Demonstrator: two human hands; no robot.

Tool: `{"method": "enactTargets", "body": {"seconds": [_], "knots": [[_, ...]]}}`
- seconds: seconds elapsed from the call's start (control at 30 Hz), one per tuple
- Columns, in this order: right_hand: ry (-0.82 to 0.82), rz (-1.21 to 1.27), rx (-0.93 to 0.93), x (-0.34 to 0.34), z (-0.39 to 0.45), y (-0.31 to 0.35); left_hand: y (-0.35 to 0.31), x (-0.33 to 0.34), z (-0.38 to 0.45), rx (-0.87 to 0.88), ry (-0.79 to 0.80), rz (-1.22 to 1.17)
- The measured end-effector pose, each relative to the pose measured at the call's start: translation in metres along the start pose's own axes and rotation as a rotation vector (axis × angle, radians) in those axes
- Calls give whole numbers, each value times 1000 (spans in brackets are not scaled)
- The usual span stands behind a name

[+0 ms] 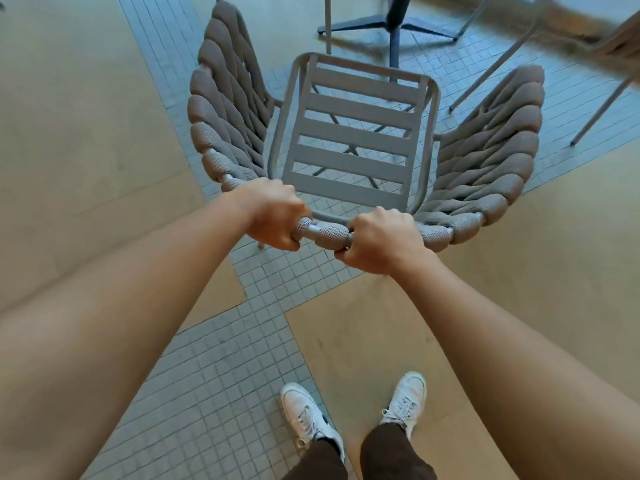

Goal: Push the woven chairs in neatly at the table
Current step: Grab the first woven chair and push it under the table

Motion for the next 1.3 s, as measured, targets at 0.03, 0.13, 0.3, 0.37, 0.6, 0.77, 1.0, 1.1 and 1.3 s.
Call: {"method": "enactTargets", "body": {"seconds": [0.03, 0.13, 0.3, 0.37, 0.6, 0.77, 1.0, 1.1, 1.3], "knots": [[0, -6, -5, -1, 3, -2, 2, -3, 4, 10, 3, 4], [-14, 0, 15, -8, 21, -13, 12, -17, 20, 26, -13, 7], [3, 26, 42, -13, 52, -31, 31, -42, 44, 43, -57, 22], [9, 37, 46, -16, 61, -37, 36, -50, 52, 44, -66, 18], [36, 77, 81, -29, 106, -62, 61, -86, 88, 53, -64, 30], [39, 84, 90, -37, 137, -80, 76, -107, 114, 97, -29, 22], [31, 89, 79, -48, 173, -94, 96, -136, 141, 188, -58, 75], [36, 90, 78, -53, 188, -100, 106, -148, 152, 196, -68, 72], [34, 80, 122, -62, 231, -125, 129, -179, 187, 207, -48, 63]]}}
Point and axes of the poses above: each hand's wrist, its own z-axis towards the middle knuckle, its own x-axis out of the palm, y = z × x, the point moved 9 cm from there along z, towards the middle knuckle, and after that the axes turned 13 degrees about -z, right-handed, at the moved point
